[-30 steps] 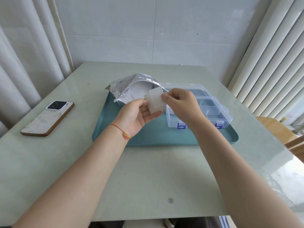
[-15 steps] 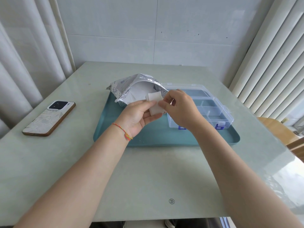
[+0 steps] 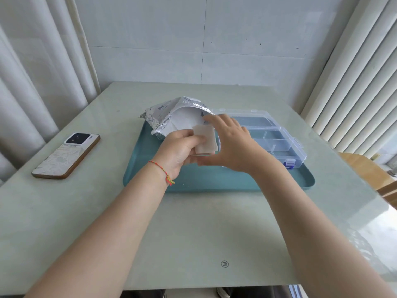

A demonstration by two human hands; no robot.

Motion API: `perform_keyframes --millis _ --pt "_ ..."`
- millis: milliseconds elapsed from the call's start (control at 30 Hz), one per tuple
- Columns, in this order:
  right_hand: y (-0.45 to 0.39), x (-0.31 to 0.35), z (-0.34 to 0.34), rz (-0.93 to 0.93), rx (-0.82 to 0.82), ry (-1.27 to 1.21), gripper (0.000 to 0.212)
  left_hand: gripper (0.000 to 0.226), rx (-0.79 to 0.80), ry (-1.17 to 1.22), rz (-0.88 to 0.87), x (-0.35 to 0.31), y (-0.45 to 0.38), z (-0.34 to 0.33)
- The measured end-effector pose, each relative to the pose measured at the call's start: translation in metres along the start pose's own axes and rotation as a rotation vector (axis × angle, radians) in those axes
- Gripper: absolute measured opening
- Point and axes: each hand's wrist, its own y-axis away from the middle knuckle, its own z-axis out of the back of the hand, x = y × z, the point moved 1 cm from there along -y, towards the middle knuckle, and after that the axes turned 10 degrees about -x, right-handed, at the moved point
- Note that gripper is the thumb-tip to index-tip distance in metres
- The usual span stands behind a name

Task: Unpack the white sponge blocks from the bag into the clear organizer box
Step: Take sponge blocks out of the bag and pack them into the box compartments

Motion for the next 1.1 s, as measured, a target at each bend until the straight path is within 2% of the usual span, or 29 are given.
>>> perform_keyframes --millis 167,267,300,367,433,467,533,600,667,767,833,967,1100 --pt "-0.011 0.002 0.012 0.009 0.007 0.093 0.069 0.009 0.014 -0.073 0.002 -0.013 -0.001 -0.011" --pt "-0.016 -0.007 0.033 -0.096 0.012 -0.138 0.079 0.008 0.023 -0.061 -0.019 -0.026 -0.004 -0.021" --pt "-0.017 -0.013 0.043 -0.164 -0.01 -0.244 0.076 0.008 0.028 -0.062 -0.032 -0.03 -0.007 -0.027" --pt "-0.021 -0.029 0.055 -0.31 -0.046 -0.413 0.051 0.008 0.035 -0.048 -0.05 -0.035 -0.014 -0.039" --pt "-0.021 -0.046 0.064 -0.383 -0.076 -0.475 0.019 0.006 0.058 -0.046 -0.067 -0.037 -0.019 -0.052" --pt "-0.02 -0.054 0.066 -0.403 -0.098 -0.495 0.015 0.004 0.072 -0.056 -0.072 -0.038 -0.021 -0.061" --pt "-0.019 -0.068 0.068 -0.462 -0.122 -0.554 0.024 0.005 0.07 -0.102 -0.093 -0.038 -0.025 -0.075" --pt "-0.019 -0.082 0.069 -0.526 -0.159 -0.597 0.014 0.007 0.03 -0.203 -0.146 -0.035 -0.032 -0.088" --pt "-0.022 -0.094 0.066 -0.613 -0.205 -0.615 0.006 0.01 -0.038 -0.373 -0.229 -0.031 -0.04 -0.094" --pt "-0.027 -0.111 0.054 -0.716 -0.168 -0.541 0.02 0.014 -0.063 -0.714 -0.335 -0.023 -0.053 -0.099" --pt "-0.031 -0.116 0.048 -0.717 -0.134 -0.474 0.018 0.018 -0.035 -0.889 -0.386 -0.017 -0.057 -0.1" --pt "-0.038 -0.121 0.045 -0.713 -0.1 -0.464 0.013 0.021 -0.024 -0.983 -0.422 -0.015 -0.064 -0.103" --pt "-0.042 -0.118 0.033 -0.688 0.061 -0.359 0.015 0.023 -0.039 -1.032 -0.423 -0.01 -0.07 -0.103"
